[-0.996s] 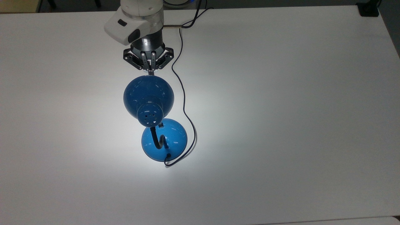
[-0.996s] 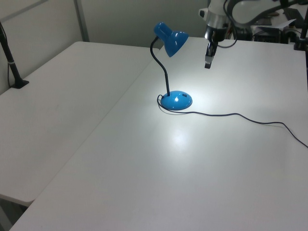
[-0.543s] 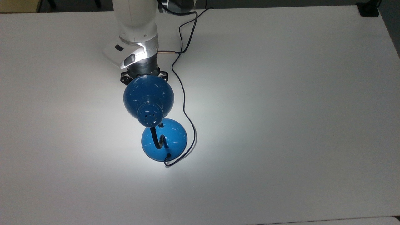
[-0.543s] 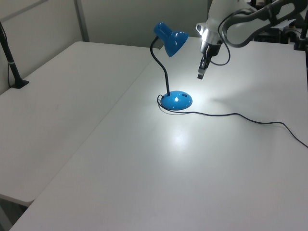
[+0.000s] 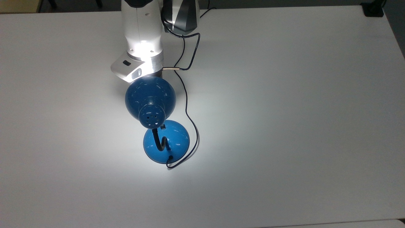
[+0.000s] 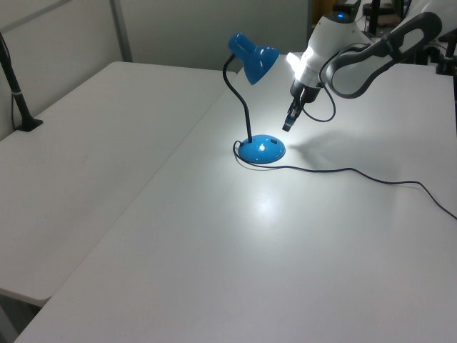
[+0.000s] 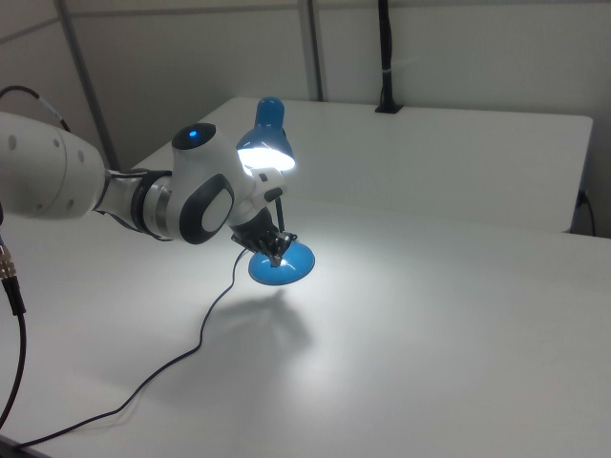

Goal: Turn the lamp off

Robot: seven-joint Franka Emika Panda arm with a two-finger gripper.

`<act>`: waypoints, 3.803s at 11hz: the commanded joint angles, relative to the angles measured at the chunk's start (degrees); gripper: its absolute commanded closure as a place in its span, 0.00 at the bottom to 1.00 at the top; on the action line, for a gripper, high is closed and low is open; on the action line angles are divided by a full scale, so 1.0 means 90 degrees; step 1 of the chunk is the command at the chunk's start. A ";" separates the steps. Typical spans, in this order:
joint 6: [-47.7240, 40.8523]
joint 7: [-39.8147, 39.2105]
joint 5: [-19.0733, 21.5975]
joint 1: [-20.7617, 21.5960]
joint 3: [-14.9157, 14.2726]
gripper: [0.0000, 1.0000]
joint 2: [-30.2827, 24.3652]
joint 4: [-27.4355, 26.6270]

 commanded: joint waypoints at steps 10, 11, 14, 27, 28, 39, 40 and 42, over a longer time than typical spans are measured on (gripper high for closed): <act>0.0916 0.0003 -0.0306 -0.0005 0.0251 1.00 0.0427 0.0012; 0.0916 0.0012 -0.0326 -0.0005 0.0251 1.00 0.0437 0.0012; 0.0916 0.0003 -0.0336 -0.0015 0.0251 1.00 0.0495 0.0022; -0.0458 0.0110 -0.0404 -0.0103 0.0261 1.00 0.0233 0.0002; -0.0663 0.0110 -0.0395 -0.0103 0.0261 1.00 0.0077 0.0003; -0.5615 0.0110 -0.0463 0.0307 0.0271 1.00 -0.1857 0.1056; -0.5839 0.0120 -0.0453 0.0317 0.0271 1.00 -0.1906 0.1251; -0.6182 0.0342 -0.0443 0.0453 0.0280 0.93 -0.1907 0.1690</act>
